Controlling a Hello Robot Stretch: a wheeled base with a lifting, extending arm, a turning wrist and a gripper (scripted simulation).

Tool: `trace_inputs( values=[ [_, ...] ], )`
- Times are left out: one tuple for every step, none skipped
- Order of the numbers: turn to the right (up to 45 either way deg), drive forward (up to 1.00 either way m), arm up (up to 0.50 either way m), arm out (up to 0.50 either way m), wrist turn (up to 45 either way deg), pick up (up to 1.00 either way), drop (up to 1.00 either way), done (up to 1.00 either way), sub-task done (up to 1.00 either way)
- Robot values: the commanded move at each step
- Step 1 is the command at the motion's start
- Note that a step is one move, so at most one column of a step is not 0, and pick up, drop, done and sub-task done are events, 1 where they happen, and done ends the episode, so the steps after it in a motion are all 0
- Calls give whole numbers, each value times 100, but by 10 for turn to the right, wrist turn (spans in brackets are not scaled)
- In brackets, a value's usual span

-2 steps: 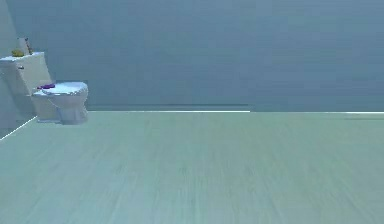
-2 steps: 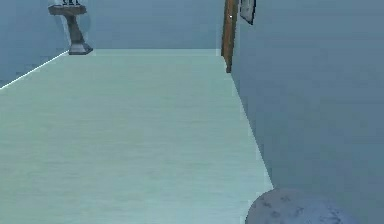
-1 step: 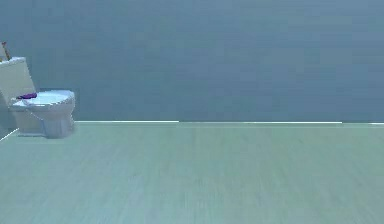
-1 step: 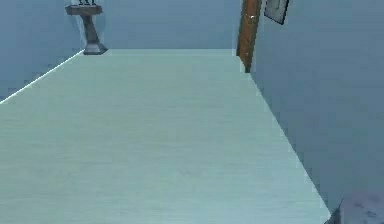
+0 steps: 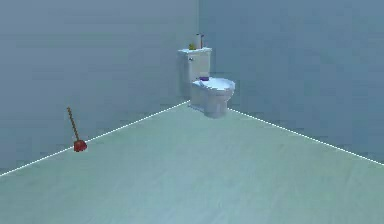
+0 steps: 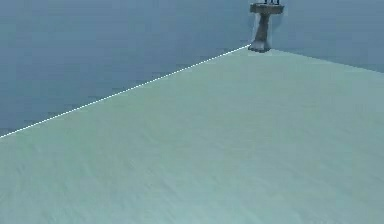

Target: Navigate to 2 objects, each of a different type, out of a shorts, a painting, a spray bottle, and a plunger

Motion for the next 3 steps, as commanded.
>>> trace_inputs(
  values=[
    [-420,0,0,0,0,0,0,0,0],
    [0,10,0,0,0,0,0,0,0],
    [-450,0,0,0,0,0,0,0,0]
  ],
)
